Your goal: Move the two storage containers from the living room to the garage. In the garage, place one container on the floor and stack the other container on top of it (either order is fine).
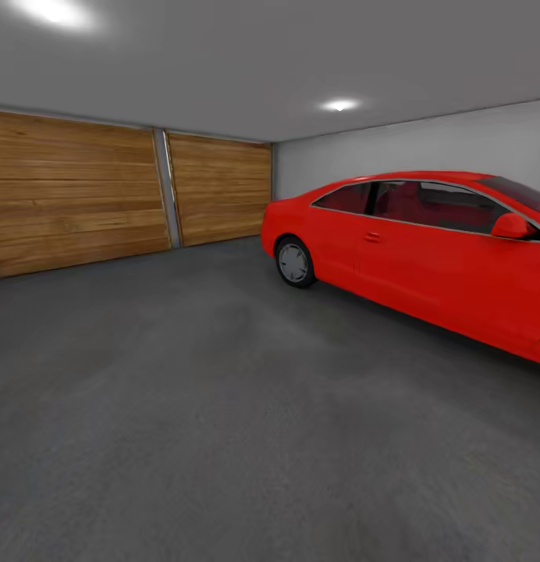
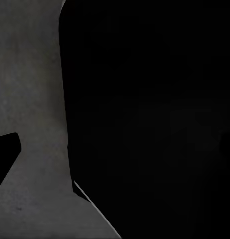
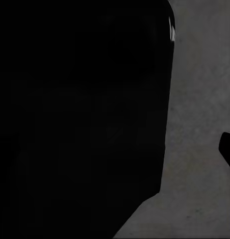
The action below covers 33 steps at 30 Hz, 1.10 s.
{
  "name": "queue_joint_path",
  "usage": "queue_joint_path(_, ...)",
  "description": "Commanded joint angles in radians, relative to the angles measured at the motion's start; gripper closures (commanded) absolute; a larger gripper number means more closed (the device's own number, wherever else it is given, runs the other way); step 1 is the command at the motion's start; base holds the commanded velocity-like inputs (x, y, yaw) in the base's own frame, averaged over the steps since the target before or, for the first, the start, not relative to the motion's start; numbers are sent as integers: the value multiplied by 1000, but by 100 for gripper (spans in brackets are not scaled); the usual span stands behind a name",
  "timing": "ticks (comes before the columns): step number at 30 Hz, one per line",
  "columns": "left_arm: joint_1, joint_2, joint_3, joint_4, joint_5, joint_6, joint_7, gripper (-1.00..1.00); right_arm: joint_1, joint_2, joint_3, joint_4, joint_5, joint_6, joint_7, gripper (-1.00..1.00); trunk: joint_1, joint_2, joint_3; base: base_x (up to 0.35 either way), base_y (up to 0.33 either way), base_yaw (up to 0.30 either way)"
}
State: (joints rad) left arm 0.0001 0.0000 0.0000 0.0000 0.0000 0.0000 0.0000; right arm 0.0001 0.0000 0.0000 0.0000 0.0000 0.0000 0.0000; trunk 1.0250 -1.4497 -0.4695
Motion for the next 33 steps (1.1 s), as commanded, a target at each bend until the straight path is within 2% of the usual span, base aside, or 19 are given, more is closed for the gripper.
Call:
queue_joint_path(1, 0, 0, 0, 0, 0, 0, 0, -100, 0, 0, 0, 0, 0, 0, 0, -100, 0, 0, 0, 0, 0, 0)
queue_joint_path(4, 9, -2, 10, -11, 0, -8, -6, -100, 15, -3, 11, -9, 16, -2, 2, -100, 0, 0, 0, 0, 0, 0)
queue_joint_path(18, 9, -2, 12, -20, 23, -37, -5, -100, 12, -10, 15, -9, 14, -13, 2, -100, 0, 0, 0, 0, 0, 14)
queue_joint_path(27, 9, -3, 9, -23, 23, -41, -4, -100, 12, -11, 15, -9, 14, -14, 0, -100, 0, 0, 0, 0, 0, 225)
queue_joint_path(33, 9, 11, 0, -27, 18, -41, -2, -100, 12, -7, 12, -9, 11, -15, -1, -100, 0, 0, 0, 0, 0, 267)
